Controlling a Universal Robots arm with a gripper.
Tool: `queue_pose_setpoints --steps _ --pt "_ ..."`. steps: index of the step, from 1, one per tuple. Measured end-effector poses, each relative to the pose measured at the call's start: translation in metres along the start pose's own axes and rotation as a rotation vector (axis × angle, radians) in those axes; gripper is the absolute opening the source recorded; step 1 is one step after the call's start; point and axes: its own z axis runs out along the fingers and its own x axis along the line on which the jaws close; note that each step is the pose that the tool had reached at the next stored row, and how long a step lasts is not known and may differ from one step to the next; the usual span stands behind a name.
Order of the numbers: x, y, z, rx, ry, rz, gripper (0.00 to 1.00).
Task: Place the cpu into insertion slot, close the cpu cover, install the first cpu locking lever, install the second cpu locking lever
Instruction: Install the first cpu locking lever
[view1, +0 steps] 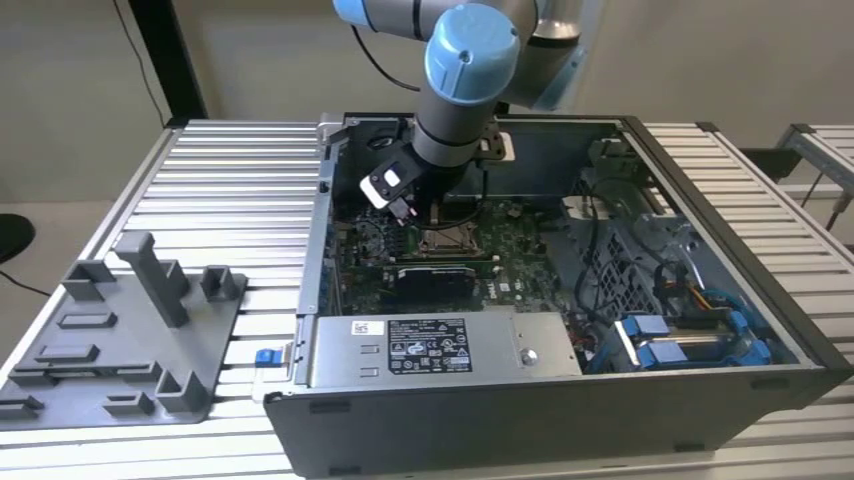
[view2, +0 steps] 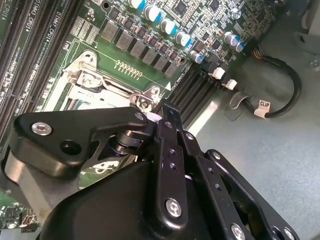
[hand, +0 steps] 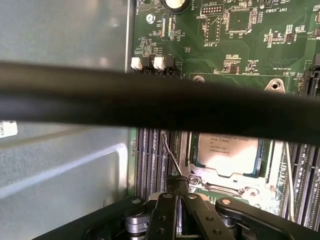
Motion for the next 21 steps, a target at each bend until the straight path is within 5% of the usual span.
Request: queue_pose_setpoints --steps 9,21 --pt "0.0029 -0.0067 0.0016 -0.0001 0.0001 0.0 0.0" --pt "0.0028 -0.0013 0.0013 0.002 0.0002 0.001 0.0"
